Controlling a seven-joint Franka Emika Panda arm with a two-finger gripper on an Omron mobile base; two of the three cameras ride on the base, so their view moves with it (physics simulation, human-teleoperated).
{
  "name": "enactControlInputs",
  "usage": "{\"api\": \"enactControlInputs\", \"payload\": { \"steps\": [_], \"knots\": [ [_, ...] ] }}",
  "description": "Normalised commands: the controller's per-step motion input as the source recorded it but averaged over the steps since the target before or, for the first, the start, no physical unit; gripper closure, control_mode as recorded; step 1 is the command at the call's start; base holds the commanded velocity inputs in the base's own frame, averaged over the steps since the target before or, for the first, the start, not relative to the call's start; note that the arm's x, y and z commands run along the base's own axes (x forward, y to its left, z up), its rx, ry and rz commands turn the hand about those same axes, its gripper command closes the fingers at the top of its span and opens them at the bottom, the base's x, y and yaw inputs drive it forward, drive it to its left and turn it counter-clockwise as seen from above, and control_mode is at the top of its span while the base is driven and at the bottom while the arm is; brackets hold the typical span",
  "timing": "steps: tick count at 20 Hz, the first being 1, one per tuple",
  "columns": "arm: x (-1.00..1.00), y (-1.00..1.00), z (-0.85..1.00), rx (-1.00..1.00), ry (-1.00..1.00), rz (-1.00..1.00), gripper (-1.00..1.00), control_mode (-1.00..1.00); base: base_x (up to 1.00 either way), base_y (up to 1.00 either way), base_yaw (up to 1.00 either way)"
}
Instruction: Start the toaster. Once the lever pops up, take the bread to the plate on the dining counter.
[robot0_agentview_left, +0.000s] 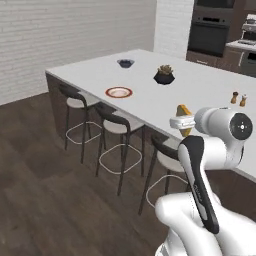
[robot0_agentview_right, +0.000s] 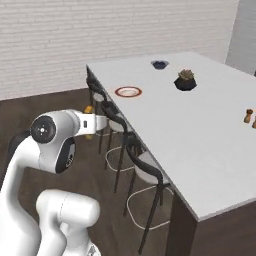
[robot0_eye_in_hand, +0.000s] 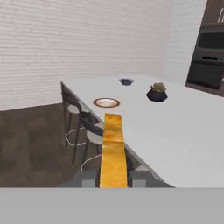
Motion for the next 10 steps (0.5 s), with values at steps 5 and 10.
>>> {"api": "enactControlInputs", "payload": {
  "steps": [5,10],
  "knots": [
    [0.0,0.0,0.0,0.0,0.0,0.0,1.0,1.0,1.0,1.0,-0.48],
    [0.0,0.0,0.0,0.0,0.0,0.0,1.0,1.0,0.95,1.0,-0.47]
  ]
}}
